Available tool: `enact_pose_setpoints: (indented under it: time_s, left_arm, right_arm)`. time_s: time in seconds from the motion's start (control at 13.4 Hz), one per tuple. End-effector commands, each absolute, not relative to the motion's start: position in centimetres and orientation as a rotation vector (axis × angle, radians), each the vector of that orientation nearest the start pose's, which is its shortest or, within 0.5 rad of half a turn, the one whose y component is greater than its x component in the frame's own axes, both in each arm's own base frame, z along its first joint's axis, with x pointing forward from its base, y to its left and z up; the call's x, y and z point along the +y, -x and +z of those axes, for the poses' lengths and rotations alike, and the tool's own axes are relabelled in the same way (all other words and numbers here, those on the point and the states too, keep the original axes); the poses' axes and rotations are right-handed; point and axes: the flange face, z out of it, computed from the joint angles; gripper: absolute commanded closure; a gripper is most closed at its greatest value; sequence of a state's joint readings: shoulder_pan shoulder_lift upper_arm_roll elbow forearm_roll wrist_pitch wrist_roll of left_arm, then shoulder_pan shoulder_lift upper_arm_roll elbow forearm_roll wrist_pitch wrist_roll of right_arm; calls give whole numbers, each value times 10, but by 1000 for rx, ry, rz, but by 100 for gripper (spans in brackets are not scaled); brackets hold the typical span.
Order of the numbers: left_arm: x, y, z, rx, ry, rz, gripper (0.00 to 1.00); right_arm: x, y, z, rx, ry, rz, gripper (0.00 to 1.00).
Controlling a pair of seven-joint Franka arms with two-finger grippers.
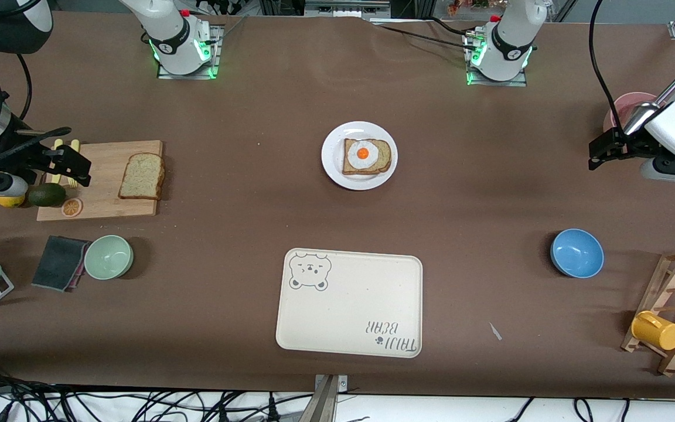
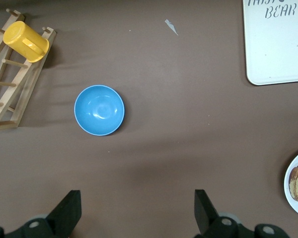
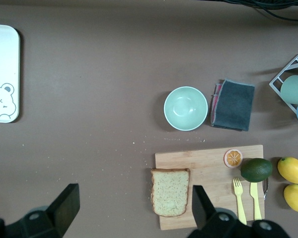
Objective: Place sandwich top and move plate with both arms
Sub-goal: 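Move the right gripper toward the bread slice on the wooden board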
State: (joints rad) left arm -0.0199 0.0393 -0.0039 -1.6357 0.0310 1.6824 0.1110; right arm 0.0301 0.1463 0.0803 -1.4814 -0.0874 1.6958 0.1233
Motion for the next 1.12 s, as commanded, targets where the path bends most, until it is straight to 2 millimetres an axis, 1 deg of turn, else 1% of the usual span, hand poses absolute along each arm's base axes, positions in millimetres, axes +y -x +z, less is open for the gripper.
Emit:
enact_pose_setpoints:
  time_s: [0.0, 0.15, 0.67, 0.97, 1.04]
  left_arm:
    - [-12, -575, 587, 252, 3110, -3, 0]
    - [-12, -575, 586, 252, 3108, 0, 0]
    - [-13, -575, 587, 252, 3108, -3, 0]
    - [-13, -575, 587, 252, 3110, -3, 0]
    - [-13, -575, 587, 249, 3110, -3, 0]
  right_arm:
    - [59, -603, 603, 9, 3221, -135, 0]
    - [59, -602, 606, 7, 3219, -142, 0]
    - [64, -597, 601, 4, 3207, -77, 0]
    - [67, -590, 595, -7, 3216, 30, 0]
    - [67, -590, 593, 1, 3188, 49, 0]
